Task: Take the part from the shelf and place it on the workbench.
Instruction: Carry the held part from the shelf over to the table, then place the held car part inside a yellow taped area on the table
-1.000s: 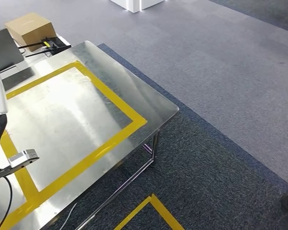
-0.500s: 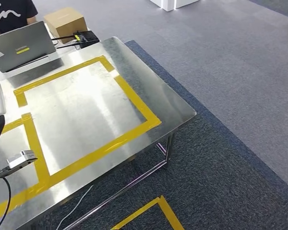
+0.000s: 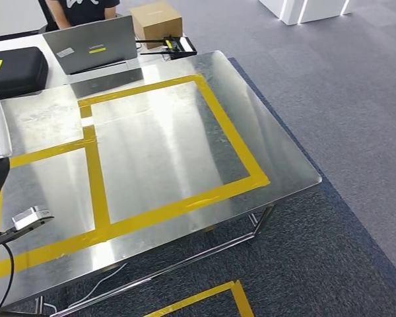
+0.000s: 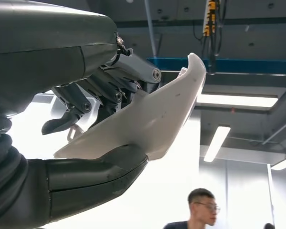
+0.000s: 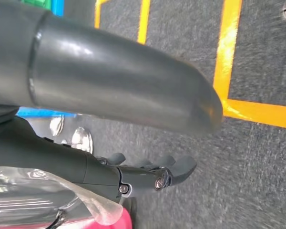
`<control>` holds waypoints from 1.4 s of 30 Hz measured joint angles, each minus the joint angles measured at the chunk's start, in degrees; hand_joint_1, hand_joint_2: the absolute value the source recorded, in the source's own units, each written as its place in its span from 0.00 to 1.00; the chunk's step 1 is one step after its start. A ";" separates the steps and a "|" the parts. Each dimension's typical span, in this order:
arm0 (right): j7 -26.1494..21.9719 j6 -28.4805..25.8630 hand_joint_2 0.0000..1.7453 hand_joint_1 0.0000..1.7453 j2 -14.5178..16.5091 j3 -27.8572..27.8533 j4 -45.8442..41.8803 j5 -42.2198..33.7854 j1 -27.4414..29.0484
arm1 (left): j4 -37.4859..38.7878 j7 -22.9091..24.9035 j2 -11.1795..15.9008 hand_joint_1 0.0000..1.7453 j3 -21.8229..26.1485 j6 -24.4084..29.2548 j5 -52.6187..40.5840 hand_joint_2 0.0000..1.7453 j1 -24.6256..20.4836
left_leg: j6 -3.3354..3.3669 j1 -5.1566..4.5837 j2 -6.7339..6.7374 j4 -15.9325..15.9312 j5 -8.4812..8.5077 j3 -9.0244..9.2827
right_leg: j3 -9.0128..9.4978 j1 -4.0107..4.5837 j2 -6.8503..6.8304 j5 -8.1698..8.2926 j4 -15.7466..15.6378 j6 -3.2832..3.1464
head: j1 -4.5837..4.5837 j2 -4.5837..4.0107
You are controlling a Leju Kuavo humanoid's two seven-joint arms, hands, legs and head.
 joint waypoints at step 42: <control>0.99 -0.43 0.00 0.00 0.09 0.23 0.04 -2.25 -0.14 | 1.79 1.00 -1.00 1.00 -2.61 -5.44 -2.22 1.00 -3.18 | -1.61 -0.10 2.99 0.31 -0.50 0.02 | 8.18 -0.17 -3.32 6.30 -17.07 -0.58 | -0.51 0.00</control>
